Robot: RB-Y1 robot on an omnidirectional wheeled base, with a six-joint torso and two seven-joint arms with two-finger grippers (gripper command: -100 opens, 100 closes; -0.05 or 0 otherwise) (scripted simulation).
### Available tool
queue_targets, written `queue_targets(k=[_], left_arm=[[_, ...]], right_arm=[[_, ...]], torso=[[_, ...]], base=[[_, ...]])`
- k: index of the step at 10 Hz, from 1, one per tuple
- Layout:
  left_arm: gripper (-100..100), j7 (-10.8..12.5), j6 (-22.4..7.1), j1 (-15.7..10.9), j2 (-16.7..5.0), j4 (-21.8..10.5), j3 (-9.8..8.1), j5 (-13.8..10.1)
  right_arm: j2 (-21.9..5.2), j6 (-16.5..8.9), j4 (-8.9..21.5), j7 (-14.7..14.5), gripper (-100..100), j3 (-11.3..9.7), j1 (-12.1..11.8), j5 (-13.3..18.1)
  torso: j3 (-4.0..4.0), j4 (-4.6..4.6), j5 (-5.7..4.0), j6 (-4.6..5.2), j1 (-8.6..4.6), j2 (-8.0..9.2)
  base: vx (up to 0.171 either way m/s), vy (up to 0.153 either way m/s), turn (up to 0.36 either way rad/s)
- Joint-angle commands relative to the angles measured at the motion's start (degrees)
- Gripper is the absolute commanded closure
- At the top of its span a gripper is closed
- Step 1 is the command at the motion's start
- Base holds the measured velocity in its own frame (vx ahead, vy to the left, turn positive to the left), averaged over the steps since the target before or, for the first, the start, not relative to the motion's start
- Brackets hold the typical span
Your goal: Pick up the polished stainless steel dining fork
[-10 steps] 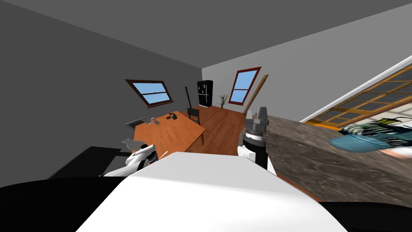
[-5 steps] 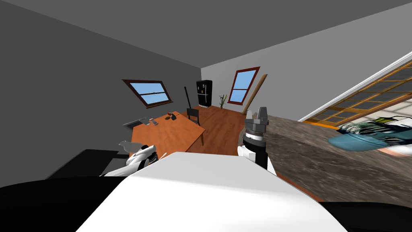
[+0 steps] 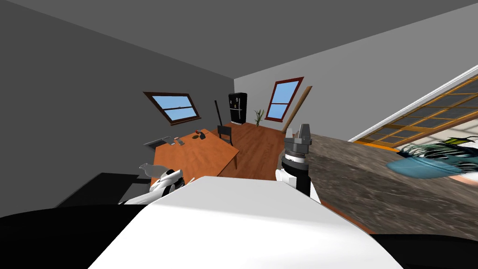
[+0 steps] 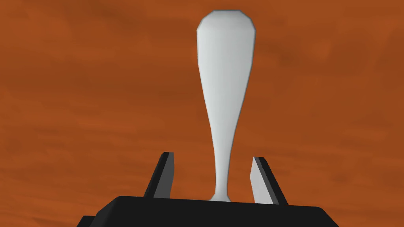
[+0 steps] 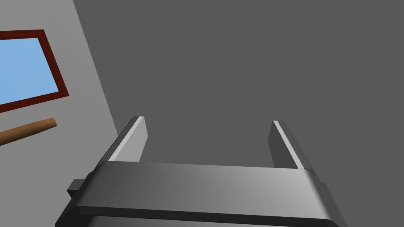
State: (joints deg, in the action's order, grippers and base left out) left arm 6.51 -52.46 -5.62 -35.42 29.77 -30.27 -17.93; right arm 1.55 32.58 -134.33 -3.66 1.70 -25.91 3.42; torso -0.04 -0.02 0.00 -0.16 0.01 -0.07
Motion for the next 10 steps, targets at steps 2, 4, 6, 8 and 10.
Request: queue_targets(k=[2, 4, 6, 8, 10], left_arm=[[100, 0.04, -0.11, 0.03, 0.04, -0.06, -0.02, -0.03], [100, 0.07, -0.12, 0.03, 0.04, -0.06, -0.03, -0.03], [100, -0.18, -1.79, -0.12, -1.0, 0.89, -0.45, -0.2], [100, -0.35, -3.11, -0.2, -1.77, 1.5, -0.8, -0.36], [0, -0.23, -3.43, 0.1, -1.61, 2.12, -0.8, -0.37]], right_arm=[[0.0, 0.0, 0.0, 0.0, 0, 0.0, 0.0, 0.0], [0.0, 0.0, 0.0, 0.0, 0, 0.0, 0.0, 0.0], [0.0, 0.0, 0.0, 0.0, 0, 0.0, 0.0, 0.0], [0.01, 0.0, 0.0, 0.0, 0, -0.01, 0.01, 0.0], [0.0, 0.0, 0.0, 0.0, 0, 0.0, 0.0, 0.0]], torso=[[0.0, 0.01, 0.02, 0.05, 0.06, -0.01], [0.0, 0.01, 0.02, 0.05, 0.08, -0.01], [0.01, 0.01, 0.01, 0.05, 0.07, 0.0], [0.08, 0.05, -0.1, 0.07, -0.24, 0.11], [0.04, 0.03, -0.05, 0.06, -0.09, 0.05]], base=[[0.0, 0.0, 0.0], [0.0, 0.0, 0.0], [-0.013, -0.023, -0.019], [-0.028, -0.066, -0.031], [-0.004, -0.012, 0.001]])
